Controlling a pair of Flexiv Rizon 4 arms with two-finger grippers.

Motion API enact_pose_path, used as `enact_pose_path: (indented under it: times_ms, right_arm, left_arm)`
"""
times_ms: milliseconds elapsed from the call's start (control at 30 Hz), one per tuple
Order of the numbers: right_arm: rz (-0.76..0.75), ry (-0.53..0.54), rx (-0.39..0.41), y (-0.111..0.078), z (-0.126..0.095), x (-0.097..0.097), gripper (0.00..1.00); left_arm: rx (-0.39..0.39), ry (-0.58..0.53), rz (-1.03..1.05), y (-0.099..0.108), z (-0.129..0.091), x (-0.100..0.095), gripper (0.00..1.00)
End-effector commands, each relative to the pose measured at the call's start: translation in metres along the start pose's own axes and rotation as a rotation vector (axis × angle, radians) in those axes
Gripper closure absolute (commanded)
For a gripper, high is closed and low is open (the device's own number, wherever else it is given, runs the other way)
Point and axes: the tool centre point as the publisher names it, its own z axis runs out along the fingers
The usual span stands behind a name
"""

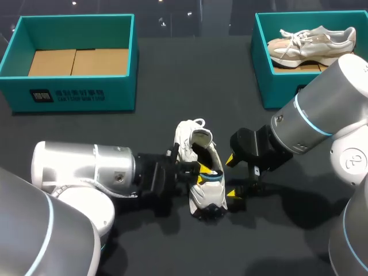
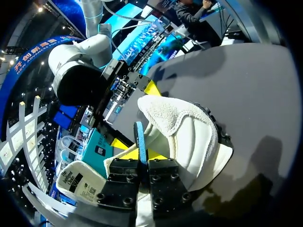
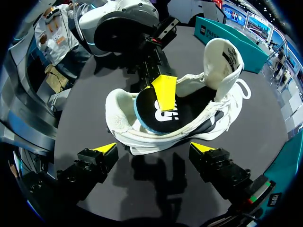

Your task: Take the shoe out of the shoebox, open the shoe tongue, remove and reinsert the insole, then place the shoe into the shoebox

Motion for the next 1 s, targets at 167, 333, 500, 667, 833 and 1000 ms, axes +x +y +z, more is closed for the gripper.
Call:
enact_pose_path:
  times_ms: [167, 333, 500, 667, 833, 1000]
  right_arm:
    - [0.0, -0.002, -0.001, 0.0, 0.001, 0.001, 0.0]
    - [0.0, -0.002, -0.001, 0.0, 0.001, 0.001, 0.0]
    - [0.0, -0.002, -0.001, 0.0, 0.001, 0.001, 0.0]
    - [0.0, -0.002, -0.001, 0.0, 0.001, 0.001, 0.0]
    - [0.0, -0.002, -0.001, 0.0, 0.001, 0.001, 0.0]
    - [0.0, -0.002, -0.001, 0.0, 0.001, 0.001, 0.0]
  left_arm:
    - [0.022, 0.028, -0.085, -0.001, -0.001, -0.003, 1.0]
    - [0.069, 0.057, -0.137, -0.014, -0.01, -0.006, 0.79]
    - [0.107, 0.07, -0.16, -0.027, -0.017, -0.011, 0.74]
    - [0.119, 0.079, -0.161, -0.035, -0.02, -0.012, 0.72]
    - [0.121, 0.112, -0.163, -0.04, -0.016, -0.007, 0.74]
    - [0.099, 0.132, -0.154, -0.037, -0.003, 0.002, 0.84]
